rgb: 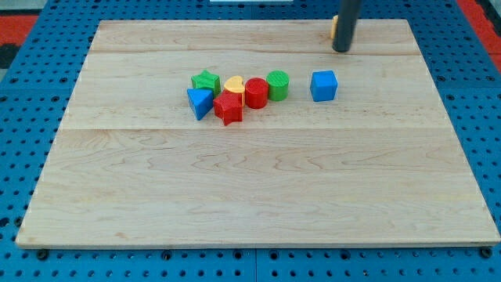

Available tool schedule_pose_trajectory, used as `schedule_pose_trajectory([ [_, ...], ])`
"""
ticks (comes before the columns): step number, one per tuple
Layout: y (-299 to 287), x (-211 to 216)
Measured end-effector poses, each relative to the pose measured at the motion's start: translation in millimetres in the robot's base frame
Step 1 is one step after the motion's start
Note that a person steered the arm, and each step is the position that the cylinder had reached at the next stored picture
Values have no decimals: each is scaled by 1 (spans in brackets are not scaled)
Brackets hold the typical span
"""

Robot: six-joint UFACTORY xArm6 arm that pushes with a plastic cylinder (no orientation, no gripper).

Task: Point your arm at the top right side of the board

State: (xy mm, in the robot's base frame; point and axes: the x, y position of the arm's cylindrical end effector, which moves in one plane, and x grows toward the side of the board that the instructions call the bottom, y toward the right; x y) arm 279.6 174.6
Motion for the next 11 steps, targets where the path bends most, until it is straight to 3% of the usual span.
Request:
schedule_pose_trajectory([
  [1,38,39],
  [2,38,105],
  [5,-109,185],
  [6,-131,162],
  [7,-25,152],
  [8,90,67],
  [9,129,-51],
  [10,80,-88],
  [11,58,-87],
])
